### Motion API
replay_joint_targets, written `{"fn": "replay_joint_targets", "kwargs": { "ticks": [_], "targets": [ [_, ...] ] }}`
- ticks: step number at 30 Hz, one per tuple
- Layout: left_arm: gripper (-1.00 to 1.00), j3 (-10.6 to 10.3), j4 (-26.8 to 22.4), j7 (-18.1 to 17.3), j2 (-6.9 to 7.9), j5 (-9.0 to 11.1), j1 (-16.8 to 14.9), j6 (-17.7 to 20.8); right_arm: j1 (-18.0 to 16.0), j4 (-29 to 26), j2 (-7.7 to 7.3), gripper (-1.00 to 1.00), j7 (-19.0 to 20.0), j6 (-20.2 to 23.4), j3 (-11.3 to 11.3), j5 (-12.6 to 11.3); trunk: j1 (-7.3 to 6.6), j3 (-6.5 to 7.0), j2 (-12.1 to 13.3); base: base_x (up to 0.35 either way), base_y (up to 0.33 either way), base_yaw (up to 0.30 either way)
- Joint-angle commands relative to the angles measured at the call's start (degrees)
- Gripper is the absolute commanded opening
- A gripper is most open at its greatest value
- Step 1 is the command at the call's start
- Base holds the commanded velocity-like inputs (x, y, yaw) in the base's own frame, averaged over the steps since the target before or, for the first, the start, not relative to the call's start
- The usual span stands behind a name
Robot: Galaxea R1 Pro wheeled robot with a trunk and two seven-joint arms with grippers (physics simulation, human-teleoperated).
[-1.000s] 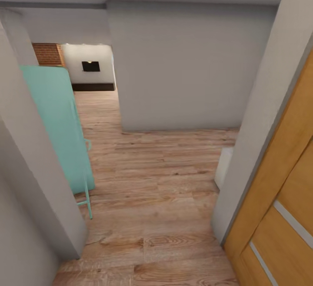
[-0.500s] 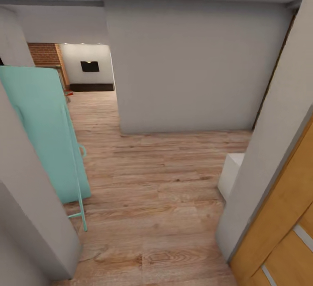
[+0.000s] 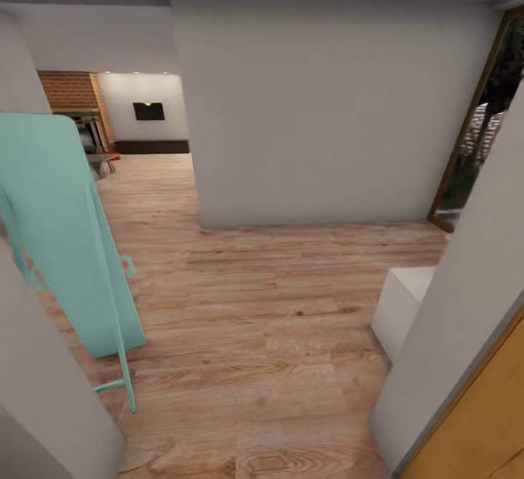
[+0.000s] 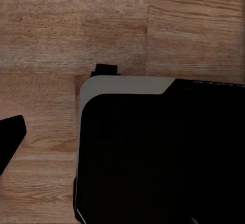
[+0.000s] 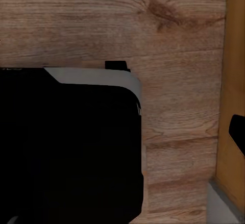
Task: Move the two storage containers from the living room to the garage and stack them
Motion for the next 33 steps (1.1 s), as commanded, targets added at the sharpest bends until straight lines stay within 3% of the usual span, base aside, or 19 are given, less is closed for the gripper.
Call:
{"fn": "replay_joint_targets", "kwargs": {
  "ticks": [1,33],
  "targets": [
    [1.0,-0.1,0.1,-0.2,0.01,0.6,0.0,-0.2,-0.1,0.2,0.05,1.0,0.0,-0.3,0.5,-0.5,0.04,-0.07,0.0,0.322,0.0,0.0],
    [1.0,-0.1,0.1,-0.2,0.01,0.6,0.0,-0.2,-0.1,0.2,0.03,1.0,-0.1,-0.3,0.5,-0.5,0.04,-0.07,0.0,0.322,0.0,0.0]
  ]
}}
